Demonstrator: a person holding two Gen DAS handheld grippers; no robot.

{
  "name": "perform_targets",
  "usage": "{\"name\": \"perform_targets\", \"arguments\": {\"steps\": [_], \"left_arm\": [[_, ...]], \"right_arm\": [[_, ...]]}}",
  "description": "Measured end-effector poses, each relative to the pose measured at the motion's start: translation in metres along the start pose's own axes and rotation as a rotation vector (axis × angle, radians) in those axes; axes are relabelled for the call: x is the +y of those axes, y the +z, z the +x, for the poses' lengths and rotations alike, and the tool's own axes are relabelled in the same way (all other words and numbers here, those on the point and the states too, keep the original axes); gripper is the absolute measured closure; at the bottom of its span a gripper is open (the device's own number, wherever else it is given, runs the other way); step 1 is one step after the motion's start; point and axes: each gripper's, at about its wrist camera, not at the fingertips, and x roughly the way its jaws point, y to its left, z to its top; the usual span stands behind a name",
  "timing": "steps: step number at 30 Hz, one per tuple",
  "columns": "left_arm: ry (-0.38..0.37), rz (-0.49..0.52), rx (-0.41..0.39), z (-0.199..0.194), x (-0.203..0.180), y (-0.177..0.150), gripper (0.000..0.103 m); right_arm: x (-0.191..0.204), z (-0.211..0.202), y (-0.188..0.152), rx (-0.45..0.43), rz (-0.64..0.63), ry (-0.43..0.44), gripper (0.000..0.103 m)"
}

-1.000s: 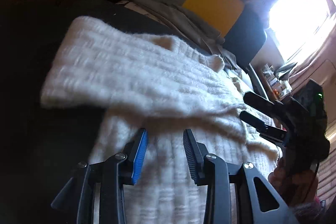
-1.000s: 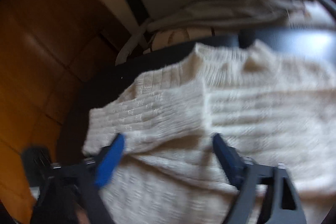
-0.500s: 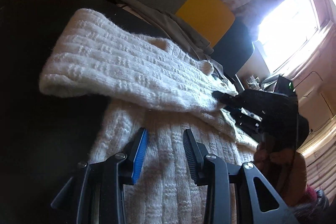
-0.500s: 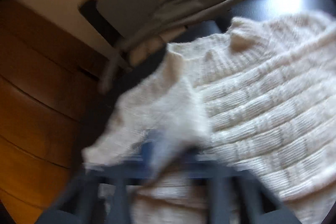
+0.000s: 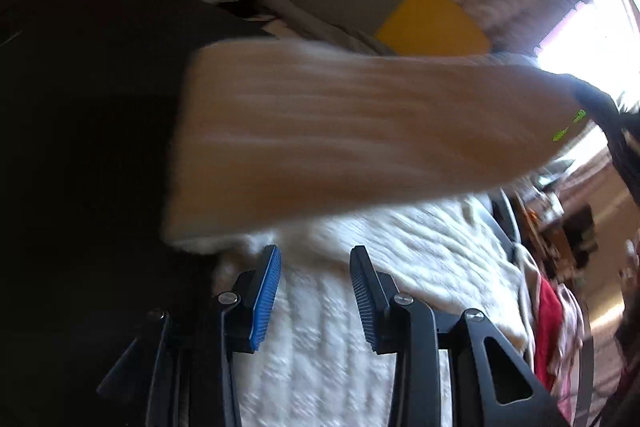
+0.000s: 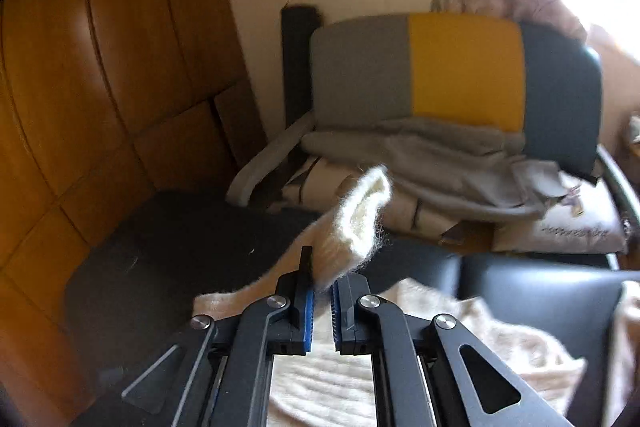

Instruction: Fold clothes

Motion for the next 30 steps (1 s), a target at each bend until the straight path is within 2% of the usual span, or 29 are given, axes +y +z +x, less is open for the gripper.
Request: {"name": "perform_targets", "arguments": {"steps": [3, 5, 9, 12, 16, 21, 25, 28, 30], "left_arm": [[0.016, 0.024, -0.005, -0.001, 0.0, -0.004, 0.067], [0.029, 0.055, -0.012, -0.002, -0.003, -0.01, 0.067], [0.049, 0.089, -0.016, -0.002, -0.006, -0.017, 0.067], [0.057, 0.098, -0.016, -0.001, -0.007, -0.02, 0.067], [0.056, 0.1, -0.02, -0.008, -0.003, -0.022, 0.067], [0.07, 0.127, -0.018, -0.014, -0.001, -0.021, 0.067], [0.072, 0.125, 0.019, -0.023, 0.0, -0.022, 0.067], [0.037, 0.133, -0.007, -0.047, -0.004, -0.022, 0.067], [0.033, 0.177, -0.058, -0.06, -0.012, -0.018, 0.067]], "right_arm": [[-0.044, -0.009, -0.015, 0.001, 0.072, -0.076, 0.096], [-0.083, -0.011, -0.039, 0.03, 0.166, -0.117, 0.096], [-0.159, -0.012, -0.101, 0.106, 0.378, -0.168, 0.096], [-0.187, -0.003, -0.15, 0.16, 0.486, -0.164, 0.096], [-0.196, -0.001, -0.184, 0.181, 0.538, -0.146, 0.095], [-0.195, -0.01, -0.187, 0.14, 0.55, -0.121, 0.095], [-0.199, -0.008, -0.197, 0.142, 0.576, -0.099, 0.094], [-0.199, -0.014, -0.198, 0.142, 0.547, -0.121, 0.085], [-0.192, -0.024, -0.193, 0.145, 0.466, -0.199, 0.074]]}}
